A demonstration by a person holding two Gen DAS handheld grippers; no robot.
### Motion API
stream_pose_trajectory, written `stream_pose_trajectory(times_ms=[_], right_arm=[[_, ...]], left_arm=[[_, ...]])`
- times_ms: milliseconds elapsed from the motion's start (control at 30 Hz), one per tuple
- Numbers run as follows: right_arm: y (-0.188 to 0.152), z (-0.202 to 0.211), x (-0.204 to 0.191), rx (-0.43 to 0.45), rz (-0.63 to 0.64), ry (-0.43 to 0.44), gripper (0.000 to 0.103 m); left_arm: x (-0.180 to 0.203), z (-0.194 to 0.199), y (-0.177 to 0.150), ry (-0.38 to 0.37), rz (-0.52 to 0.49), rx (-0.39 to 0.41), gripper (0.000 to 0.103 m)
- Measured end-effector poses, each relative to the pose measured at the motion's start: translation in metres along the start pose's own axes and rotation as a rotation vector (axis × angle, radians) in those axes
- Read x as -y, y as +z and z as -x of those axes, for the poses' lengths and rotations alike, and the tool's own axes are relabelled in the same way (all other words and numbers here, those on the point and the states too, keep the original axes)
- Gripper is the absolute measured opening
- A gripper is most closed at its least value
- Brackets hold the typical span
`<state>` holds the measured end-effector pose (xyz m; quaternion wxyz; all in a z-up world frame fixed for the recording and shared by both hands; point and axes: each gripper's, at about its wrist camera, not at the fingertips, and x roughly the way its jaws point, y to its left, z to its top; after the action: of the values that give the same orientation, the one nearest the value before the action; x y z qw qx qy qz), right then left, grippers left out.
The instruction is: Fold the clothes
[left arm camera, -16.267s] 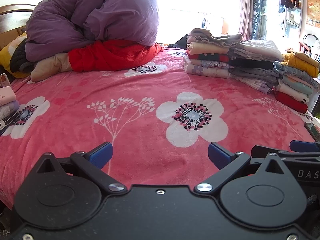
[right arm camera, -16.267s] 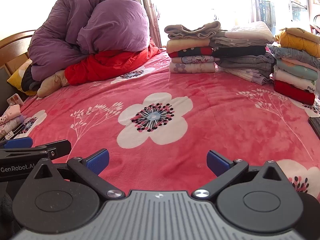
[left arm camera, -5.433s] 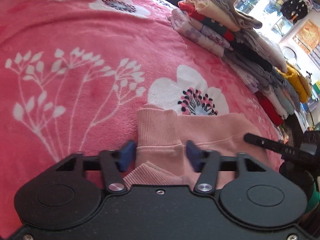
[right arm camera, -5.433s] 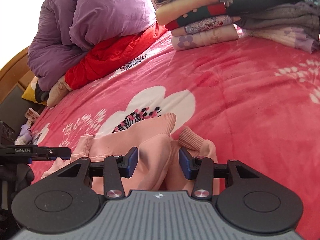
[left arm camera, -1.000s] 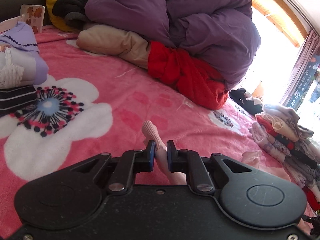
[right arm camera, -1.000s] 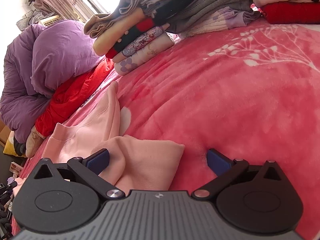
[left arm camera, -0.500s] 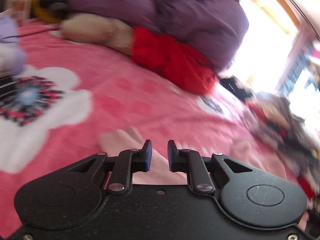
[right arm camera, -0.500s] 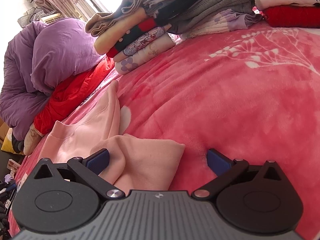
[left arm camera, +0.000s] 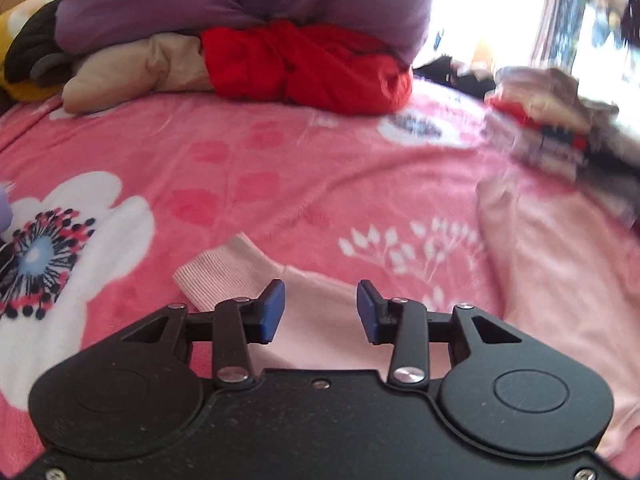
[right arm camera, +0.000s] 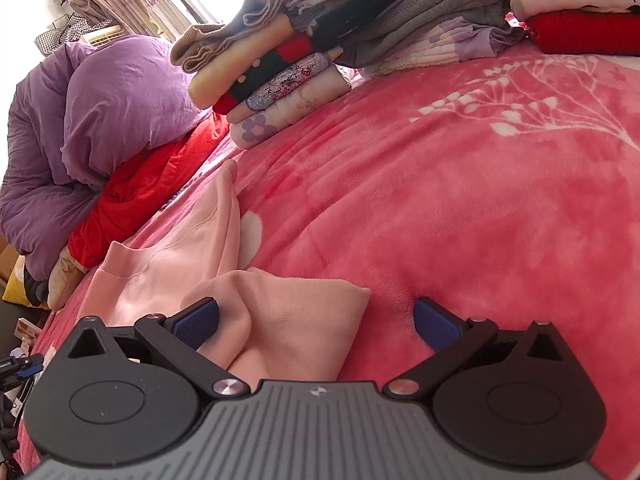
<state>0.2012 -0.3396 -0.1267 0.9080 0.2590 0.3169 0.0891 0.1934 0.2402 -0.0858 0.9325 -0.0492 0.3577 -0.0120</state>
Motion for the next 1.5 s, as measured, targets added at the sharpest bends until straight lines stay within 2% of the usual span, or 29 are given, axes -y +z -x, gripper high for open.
stream_pose_trajectory(times_ms=[100, 167, 267, 467, 533, 633, 733, 800, 933, 1000, 1033, 1067, 1200, 1233, 1267, 1333, 1367, 1433, 1500], right_arm=[[0.000, -0.001, -0.002, 0.002, 0.014, -0.010, 0.103], [0.000, -0.001, -0.002, 0.002, 0.017, -0.012, 0.103], [0.000, -0.001, -0.003, 0.003, 0.016, -0.011, 0.103], [0.000, 0.000, -0.003, 0.004, 0.014, -0.008, 0.103], [0.000, -0.001, -0.002, 0.004, 0.014, -0.008, 0.103], [0.000, -0.001, -0.002, 0.003, 0.018, -0.011, 0.103], [0.000, -0.001, -0.004, 0.002, 0.023, -0.018, 0.103], [0.001, 0.000, -0.005, 0.001, 0.026, -0.022, 0.103], [0.001, -0.001, -0.006, 0.001, 0.023, -0.029, 0.103], [0.001, -0.002, -0.008, 0.001, 0.031, -0.037, 0.103], [0.001, -0.003, -0.008, 0.001, 0.035, -0.039, 0.103], [0.001, -0.003, -0.008, 0.001, 0.035, -0.038, 0.103], [0.002, -0.003, -0.005, 0.001, 0.026, -0.029, 0.103], [0.002, -0.003, -0.005, 0.001, 0.024, -0.027, 0.103], [0.002, -0.003, -0.005, 0.001, 0.022, -0.026, 0.103], [0.003, -0.003, -0.005, 0.001, 0.017, -0.025, 0.103], [0.003, -0.003, -0.005, 0.002, 0.014, -0.025, 0.103], [0.004, -0.004, -0.004, 0.006, 0.004, -0.024, 0.103], [0.006, -0.004, -0.003, 0.014, -0.014, -0.018, 0.103]], left_arm=[[0.011, -0.025, 0.001, 0.053, -0.091, -0.008, 0.033], [0.009, -0.032, 0.009, 0.039, -0.048, 0.018, 0.032], [0.011, -0.040, 0.013, 0.068, -0.047, 0.020, 0.031], [0.005, -0.017, 0.016, 0.087, -0.010, 0.054, 0.031], [0.002, -0.010, 0.013, 0.062, -0.001, 0.063, 0.031], [0.000, -0.026, 0.005, 0.067, -0.002, 0.016, 0.031], [0.009, -0.024, 0.013, 0.090, 0.008, 0.053, 0.031], [0.021, -0.017, 0.021, 0.046, 0.023, 0.090, 0.031], [0.070, -0.015, 0.038, -0.126, -0.007, 0.123, 0.032], [0.098, -0.019, 0.046, -0.194, -0.034, 0.132, 0.046], [0.112, -0.022, 0.049, -0.216, -0.060, 0.134, 0.050], [0.125, -0.026, 0.051, -0.231, -0.091, 0.135, 0.050], [0.155, -0.051, 0.051, -0.169, -0.178, 0.112, 0.047], [0.151, -0.057, 0.050, -0.132, -0.154, 0.098, 0.041], [0.142, -0.062, 0.049, -0.082, -0.124, 0.084, 0.041], [0.122, -0.065, 0.050, 0.010, -0.062, 0.070, 0.041], [0.113, -0.065, 0.052, 0.038, -0.029, 0.071, 0.047], [0.102, -0.059, 0.054, 0.059, 0.023, 0.091, 0.043], [0.102, -0.054, 0.056, 0.066, 0.024, 0.110, 0.043]])
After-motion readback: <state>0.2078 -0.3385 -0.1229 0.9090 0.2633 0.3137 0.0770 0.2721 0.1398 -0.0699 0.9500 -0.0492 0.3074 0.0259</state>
